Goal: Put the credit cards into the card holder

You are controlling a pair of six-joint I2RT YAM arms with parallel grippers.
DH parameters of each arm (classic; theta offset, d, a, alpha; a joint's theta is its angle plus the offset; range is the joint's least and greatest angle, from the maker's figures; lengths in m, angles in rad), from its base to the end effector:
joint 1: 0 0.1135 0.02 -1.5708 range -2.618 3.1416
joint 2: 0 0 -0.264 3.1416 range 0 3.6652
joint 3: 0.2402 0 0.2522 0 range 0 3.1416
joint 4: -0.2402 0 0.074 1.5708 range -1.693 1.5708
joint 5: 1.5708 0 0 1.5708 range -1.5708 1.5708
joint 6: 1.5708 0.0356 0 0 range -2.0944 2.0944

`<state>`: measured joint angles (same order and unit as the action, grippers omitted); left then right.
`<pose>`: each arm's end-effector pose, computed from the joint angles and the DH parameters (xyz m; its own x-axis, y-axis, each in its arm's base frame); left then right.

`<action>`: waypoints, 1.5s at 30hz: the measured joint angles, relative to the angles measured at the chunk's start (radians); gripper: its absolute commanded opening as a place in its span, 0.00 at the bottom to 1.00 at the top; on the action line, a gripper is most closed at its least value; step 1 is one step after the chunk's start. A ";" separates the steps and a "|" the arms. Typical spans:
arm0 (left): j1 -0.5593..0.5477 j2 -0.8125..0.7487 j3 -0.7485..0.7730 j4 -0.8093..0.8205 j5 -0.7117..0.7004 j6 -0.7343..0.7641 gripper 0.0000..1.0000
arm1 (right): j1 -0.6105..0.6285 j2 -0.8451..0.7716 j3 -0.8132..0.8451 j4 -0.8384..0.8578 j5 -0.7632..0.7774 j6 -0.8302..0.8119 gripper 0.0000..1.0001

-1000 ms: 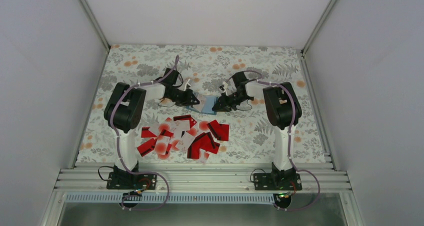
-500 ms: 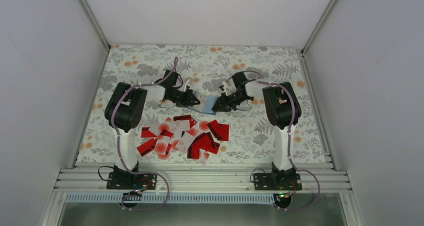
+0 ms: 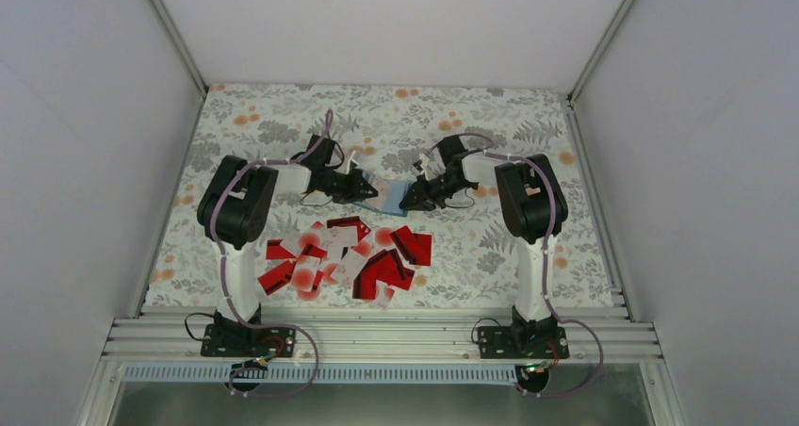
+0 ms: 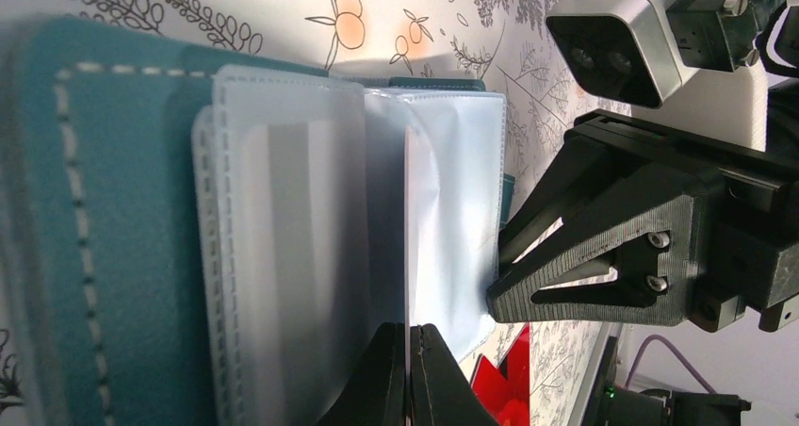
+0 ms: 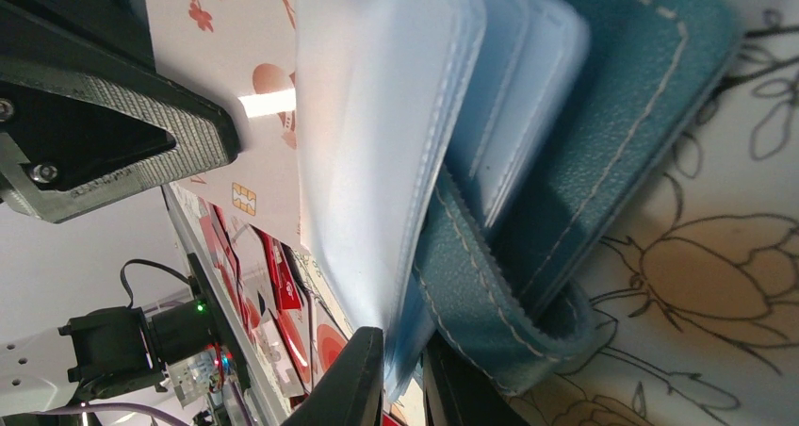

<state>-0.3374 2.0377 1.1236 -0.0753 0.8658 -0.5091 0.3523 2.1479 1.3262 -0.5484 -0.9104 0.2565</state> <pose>0.3583 -0.1544 0.1107 -0.9855 0.0110 -0.1693 0.1476 0.5479 -0.8234 0.3600 0.1623 0.1023 -0.9808 -0.1948 0.0035 -0.1143 0.5902 0.7991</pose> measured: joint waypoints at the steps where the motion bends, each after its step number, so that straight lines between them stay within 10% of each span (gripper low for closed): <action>1: 0.000 0.000 -0.005 0.009 0.000 -0.005 0.02 | 0.000 0.000 0.000 0.000 0.000 0.000 0.12; 45: -0.024 0.010 -0.028 0.113 0.000 -0.104 0.03 | -0.002 0.005 0.000 -0.005 -0.018 -0.004 0.12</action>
<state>-0.3614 2.0472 1.0954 0.0372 0.8654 -0.6132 0.3508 2.1532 1.3266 -0.5533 -0.9279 0.2527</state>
